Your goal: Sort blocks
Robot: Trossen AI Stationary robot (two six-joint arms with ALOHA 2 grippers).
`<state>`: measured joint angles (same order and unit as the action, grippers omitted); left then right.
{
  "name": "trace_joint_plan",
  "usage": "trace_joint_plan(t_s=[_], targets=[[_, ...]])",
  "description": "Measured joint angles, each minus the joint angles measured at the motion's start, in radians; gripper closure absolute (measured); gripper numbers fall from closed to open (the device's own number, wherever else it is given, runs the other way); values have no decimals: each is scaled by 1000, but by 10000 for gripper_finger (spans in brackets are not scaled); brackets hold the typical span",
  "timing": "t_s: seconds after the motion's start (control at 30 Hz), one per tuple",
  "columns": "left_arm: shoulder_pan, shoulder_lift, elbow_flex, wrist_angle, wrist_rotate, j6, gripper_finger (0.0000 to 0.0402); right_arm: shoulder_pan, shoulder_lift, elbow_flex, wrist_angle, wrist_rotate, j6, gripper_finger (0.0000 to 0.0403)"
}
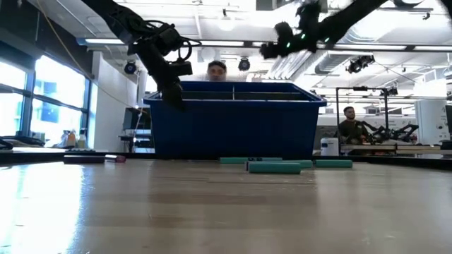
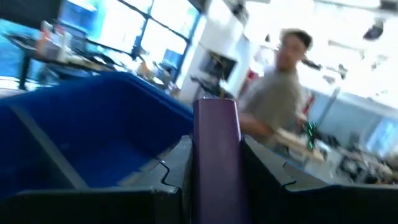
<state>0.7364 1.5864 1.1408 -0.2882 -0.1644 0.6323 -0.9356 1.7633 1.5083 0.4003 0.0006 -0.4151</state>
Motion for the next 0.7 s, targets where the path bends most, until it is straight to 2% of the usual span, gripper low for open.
trace_joint_plan(t_s=[0.2, 0.27, 0.43, 0.57, 0.63, 0.7], targets=[[0, 0, 0, 0, -1, -26, 277, -91, 268, 375, -177, 19, 110, 313], [0, 0, 0, 1, -2, -43, 277, -110, 332, 489, -271, 31, 151, 288], [0, 0, 0, 1, -2, -28, 277, -127, 427, 704, -572, 40, 192, 195], [0, 0, 0, 1, -2, -21, 277, -118, 426, 802, -740, -36, 136, 159], [0, 0, 0, 1, -2, -21, 277, -99, 418, 844, -833, -109, 97, 155], [0, 0, 0, 1, -2, -20, 277, -67, 375, 831, -875, -210, 49, 153]])
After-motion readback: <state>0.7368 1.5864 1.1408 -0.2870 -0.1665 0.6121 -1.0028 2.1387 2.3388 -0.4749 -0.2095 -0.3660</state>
